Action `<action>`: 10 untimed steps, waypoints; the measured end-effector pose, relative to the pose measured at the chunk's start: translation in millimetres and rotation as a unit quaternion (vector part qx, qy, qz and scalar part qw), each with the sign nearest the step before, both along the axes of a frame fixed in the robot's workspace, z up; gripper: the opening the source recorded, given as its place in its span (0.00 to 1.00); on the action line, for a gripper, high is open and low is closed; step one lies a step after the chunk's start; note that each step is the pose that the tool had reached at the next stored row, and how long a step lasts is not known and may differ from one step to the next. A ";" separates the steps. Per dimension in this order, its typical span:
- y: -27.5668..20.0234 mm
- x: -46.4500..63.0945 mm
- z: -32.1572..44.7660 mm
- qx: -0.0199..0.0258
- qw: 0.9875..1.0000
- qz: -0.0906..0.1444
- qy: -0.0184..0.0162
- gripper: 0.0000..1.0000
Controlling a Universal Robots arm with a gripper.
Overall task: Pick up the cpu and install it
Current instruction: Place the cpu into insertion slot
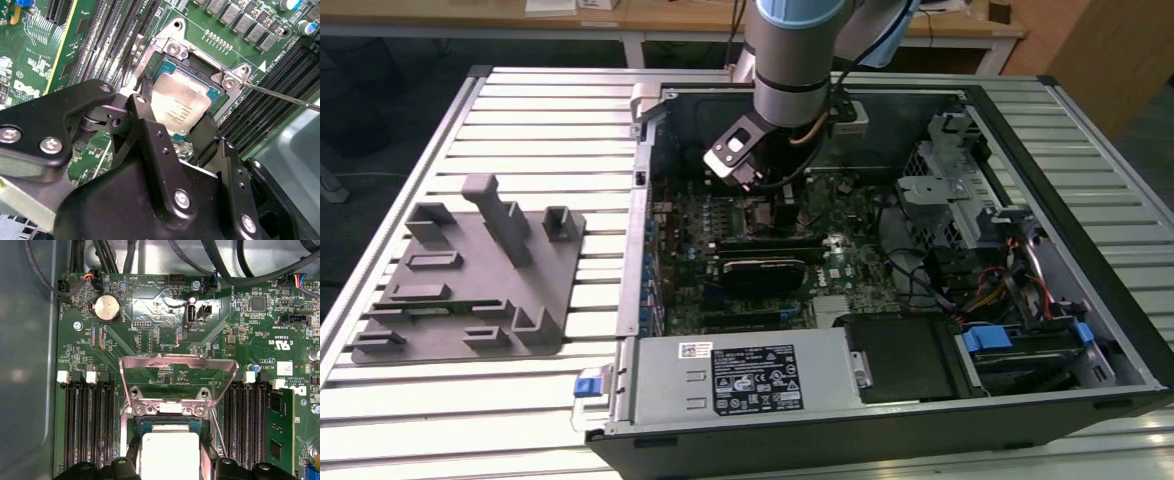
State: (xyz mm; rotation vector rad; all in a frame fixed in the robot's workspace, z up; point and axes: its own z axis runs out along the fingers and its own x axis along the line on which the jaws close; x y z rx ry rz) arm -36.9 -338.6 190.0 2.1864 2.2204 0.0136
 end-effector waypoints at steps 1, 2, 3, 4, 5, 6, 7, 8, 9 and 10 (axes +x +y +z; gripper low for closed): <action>0.0 0.1 0.0 0.000 1.000 0.000 0.000 0.55; 0.0 0.1 0.0 0.000 1.000 0.000 0.000 0.55; 0.0 0.1 0.0 0.000 1.000 0.000 0.000 0.55; 0.0 0.1 0.0 0.000 1.000 0.000 0.000 0.55; 0.0 0.1 0.0 0.000 1.000 0.000 0.000 0.55; 0.0 0.1 0.0 0.000 1.000 0.000 0.000 0.55; 0.1 0.2 -0.1 0.000 1.000 0.000 0.000 0.55; 0.1 0.2 -0.2 0.000 1.000 0.000 0.000 0.55; 0.4 0.4 -0.6 0.001 1.000 0.000 -0.001 0.61; 0.3 0.3 -0.4 0.001 1.000 0.000 0.000 0.61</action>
